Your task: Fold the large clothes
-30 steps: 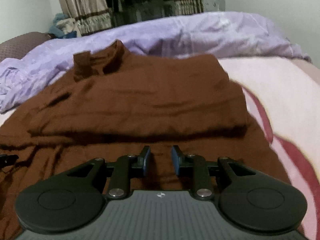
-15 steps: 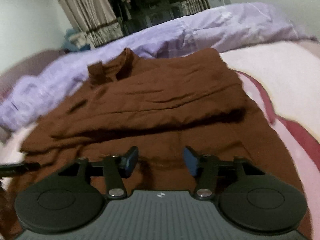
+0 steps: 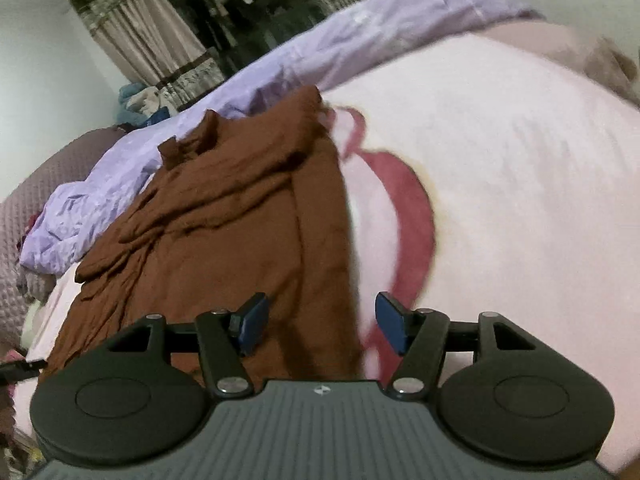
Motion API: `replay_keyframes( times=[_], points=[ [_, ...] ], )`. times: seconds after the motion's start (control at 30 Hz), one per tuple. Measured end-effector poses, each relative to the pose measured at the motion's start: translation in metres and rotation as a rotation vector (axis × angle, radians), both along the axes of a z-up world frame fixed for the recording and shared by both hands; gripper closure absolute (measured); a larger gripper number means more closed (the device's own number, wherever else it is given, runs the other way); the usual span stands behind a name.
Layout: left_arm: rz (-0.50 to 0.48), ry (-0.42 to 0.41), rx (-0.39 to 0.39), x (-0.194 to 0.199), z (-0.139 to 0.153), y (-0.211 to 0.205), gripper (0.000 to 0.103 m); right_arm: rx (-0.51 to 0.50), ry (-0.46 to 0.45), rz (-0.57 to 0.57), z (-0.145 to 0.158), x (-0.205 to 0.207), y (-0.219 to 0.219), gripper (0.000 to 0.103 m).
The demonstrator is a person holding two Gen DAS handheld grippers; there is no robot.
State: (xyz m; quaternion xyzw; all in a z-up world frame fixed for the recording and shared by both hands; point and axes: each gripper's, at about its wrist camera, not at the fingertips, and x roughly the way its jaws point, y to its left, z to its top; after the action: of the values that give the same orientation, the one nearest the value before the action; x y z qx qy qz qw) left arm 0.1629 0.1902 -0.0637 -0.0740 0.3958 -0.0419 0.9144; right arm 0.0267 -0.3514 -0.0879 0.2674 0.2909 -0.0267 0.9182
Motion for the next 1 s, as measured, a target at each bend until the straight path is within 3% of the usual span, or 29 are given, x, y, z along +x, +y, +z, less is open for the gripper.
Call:
replay_keyframes(
  times=[0.2, 0.3, 0.53, 0.67, 0.73, 0.8, 0.87, 0.9, 0.93, 1.0],
  points=[
    [-0.010, 0.056, -0.186, -0.011, -0.015, 0.011, 0.019, 0.117, -0.027, 0.008, -0.013, -0.008, 0.002, 0.029],
    [-0.019, 0.049, -0.206, -0.017, -0.017, 0.011, 0.019, 0.192, -0.033, 0.041, -0.017, -0.010, 0.002, 0.029],
    [-0.047, 0.045, -0.361, -0.007, -0.019, 0.008, 0.019, 0.262, -0.046, 0.043, -0.021, -0.003, 0.004, 0.027],
    [-0.047, 0.049, -0.371, 0.002, -0.018, -0.001, 0.019, 0.258, -0.051, 0.042, -0.023, 0.002, 0.008, 0.027],
    [-0.041, 0.049, -0.357, 0.000, -0.016, -0.002, 0.027, 0.249, -0.055, 0.045, -0.023, -0.001, 0.009, 0.029],
    [-0.026, 0.055, -0.334, 0.001, -0.017, -0.001, 0.066, 0.250, -0.054, 0.038, -0.025, -0.004, 0.009, 0.037],
    [-0.017, 0.064, -0.352, 0.000, -0.019, 0.003, 0.074, 0.256, -0.045, 0.033, -0.025, -0.006, 0.008, 0.039],
    [-0.012, 0.062, -0.362, 0.000, -0.018, 0.005, 0.079, 0.257, -0.039, 0.032, -0.024, -0.005, 0.008, 0.048],
    [-0.016, 0.059, -0.369, 0.000, -0.017, 0.006, 0.081, 0.254, -0.028, 0.030, -0.023, -0.003, 0.008, 0.069],
    [-0.028, 0.040, -0.398, -0.002, -0.013, 0.007, 0.085, 0.261, -0.014, 0.034, -0.021, 0.000, 0.009, 0.082]
  ],
)
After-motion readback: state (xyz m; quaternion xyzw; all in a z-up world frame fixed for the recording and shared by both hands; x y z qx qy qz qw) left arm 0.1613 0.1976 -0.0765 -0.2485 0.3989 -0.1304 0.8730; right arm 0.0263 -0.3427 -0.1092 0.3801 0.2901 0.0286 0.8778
